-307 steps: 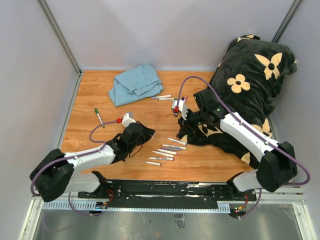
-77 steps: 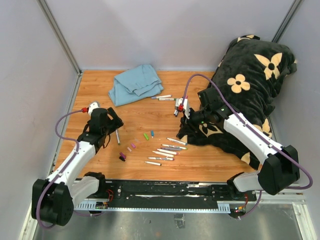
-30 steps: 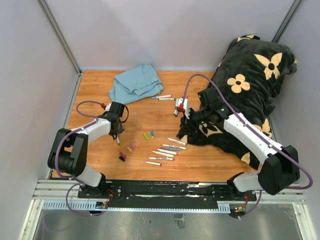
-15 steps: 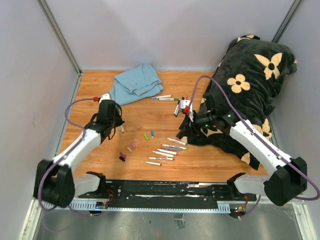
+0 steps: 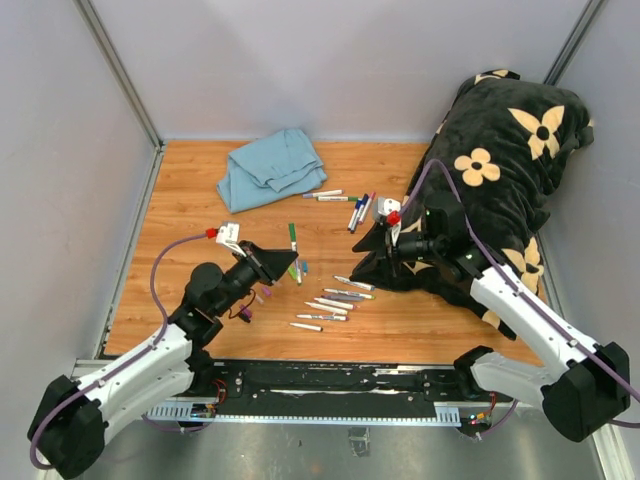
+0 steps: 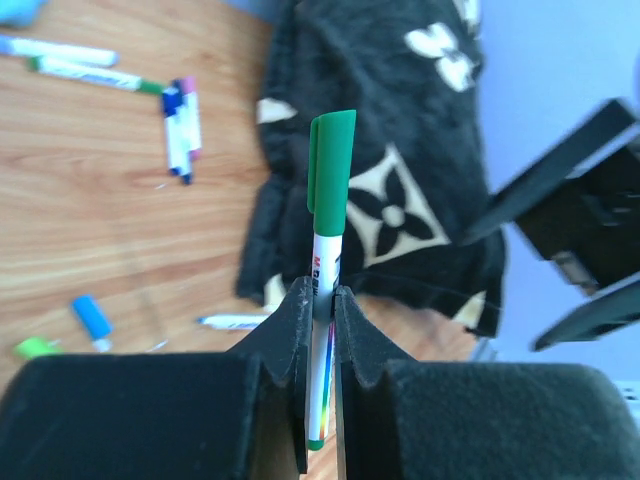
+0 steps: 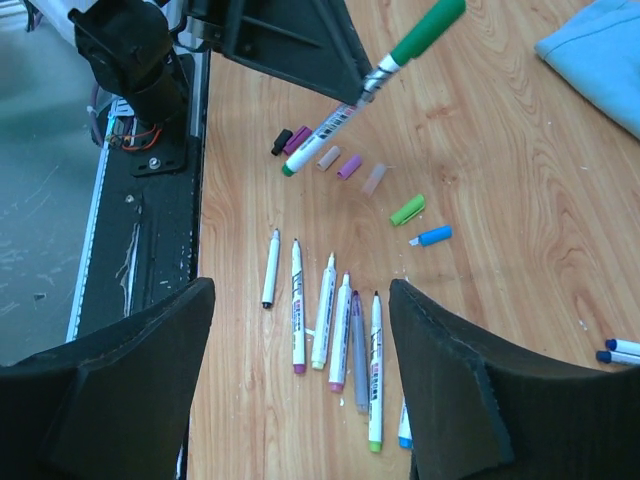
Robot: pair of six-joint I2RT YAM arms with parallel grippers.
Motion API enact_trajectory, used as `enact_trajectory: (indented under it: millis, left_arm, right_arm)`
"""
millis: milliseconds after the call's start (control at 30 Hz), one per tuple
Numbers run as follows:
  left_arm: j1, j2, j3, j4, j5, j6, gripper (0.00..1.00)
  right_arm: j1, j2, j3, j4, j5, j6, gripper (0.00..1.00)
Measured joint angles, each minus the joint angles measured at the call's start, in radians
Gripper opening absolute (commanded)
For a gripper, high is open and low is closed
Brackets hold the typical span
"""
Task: Open the pen caps
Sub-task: Pick up the pen from the center of the board.
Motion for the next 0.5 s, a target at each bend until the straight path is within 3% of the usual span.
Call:
enact_trajectory:
  millis: [267,500]
  left_arm:
    - [-0.23,0.114,-0.013,0.351,-0.179,-0.005,0.0]
    - [-0.356,0.278,0.009,0.524,-0.331,0.054,0.0]
  right_arm:
    - [0.005,0.023,-0.103,0.227,0.026,0.248,0.7]
    - [0.021,0.055,-0.121,0.34,0.043,0.419,0.68]
